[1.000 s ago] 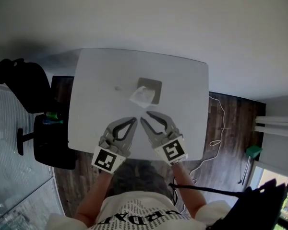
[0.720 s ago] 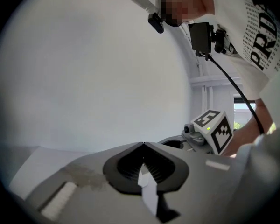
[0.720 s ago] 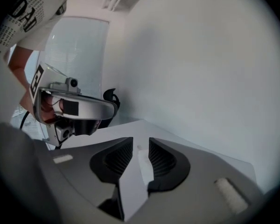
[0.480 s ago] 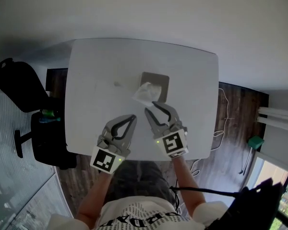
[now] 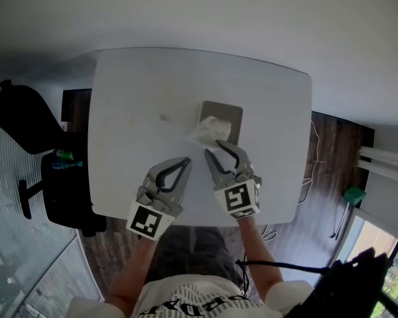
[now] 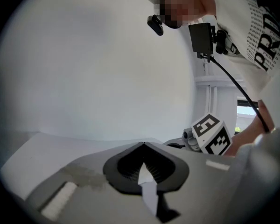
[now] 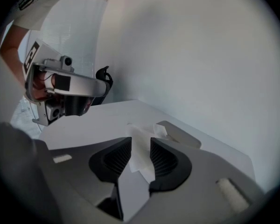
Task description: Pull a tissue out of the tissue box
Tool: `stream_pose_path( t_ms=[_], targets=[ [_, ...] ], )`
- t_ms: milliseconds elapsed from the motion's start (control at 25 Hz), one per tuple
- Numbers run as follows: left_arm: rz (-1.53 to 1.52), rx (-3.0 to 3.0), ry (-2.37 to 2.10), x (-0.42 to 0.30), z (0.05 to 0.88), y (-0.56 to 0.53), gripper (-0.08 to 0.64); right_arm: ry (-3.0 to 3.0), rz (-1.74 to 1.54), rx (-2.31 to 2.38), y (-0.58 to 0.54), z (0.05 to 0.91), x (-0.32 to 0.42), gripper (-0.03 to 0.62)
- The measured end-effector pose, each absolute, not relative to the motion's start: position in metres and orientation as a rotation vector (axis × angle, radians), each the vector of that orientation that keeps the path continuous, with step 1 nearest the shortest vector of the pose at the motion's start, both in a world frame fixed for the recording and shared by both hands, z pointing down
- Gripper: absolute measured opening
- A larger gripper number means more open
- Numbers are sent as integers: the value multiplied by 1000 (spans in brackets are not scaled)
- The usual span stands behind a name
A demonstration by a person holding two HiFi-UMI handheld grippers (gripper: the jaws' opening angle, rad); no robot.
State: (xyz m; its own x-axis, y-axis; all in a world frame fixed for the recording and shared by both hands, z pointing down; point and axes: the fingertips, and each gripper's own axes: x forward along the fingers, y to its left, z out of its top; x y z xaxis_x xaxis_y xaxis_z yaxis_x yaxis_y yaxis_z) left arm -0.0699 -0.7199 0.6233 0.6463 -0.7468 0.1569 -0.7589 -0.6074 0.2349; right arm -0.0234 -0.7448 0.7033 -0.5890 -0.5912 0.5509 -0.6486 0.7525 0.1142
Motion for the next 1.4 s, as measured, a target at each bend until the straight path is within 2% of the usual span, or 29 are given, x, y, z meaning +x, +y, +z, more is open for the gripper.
stream_pose_path(
  t_ms=[520,720,800,1400],
  targets=[
    [57,2564,-1196,-69,631,-718,-3,-2308,46,935,-753,713,-25,114],
    [53,2564,-1193,-69,631,-717,-3,-2329,48,929,-750,712,-27,65],
    [48,2565,-1192,-69,630,-717,-3,-2355,94,927,-748,711,-28,9],
    [21,2612,-1200,-65,593,-716,-3,-2399,181,953,-746,666,-19,9]
  ],
)
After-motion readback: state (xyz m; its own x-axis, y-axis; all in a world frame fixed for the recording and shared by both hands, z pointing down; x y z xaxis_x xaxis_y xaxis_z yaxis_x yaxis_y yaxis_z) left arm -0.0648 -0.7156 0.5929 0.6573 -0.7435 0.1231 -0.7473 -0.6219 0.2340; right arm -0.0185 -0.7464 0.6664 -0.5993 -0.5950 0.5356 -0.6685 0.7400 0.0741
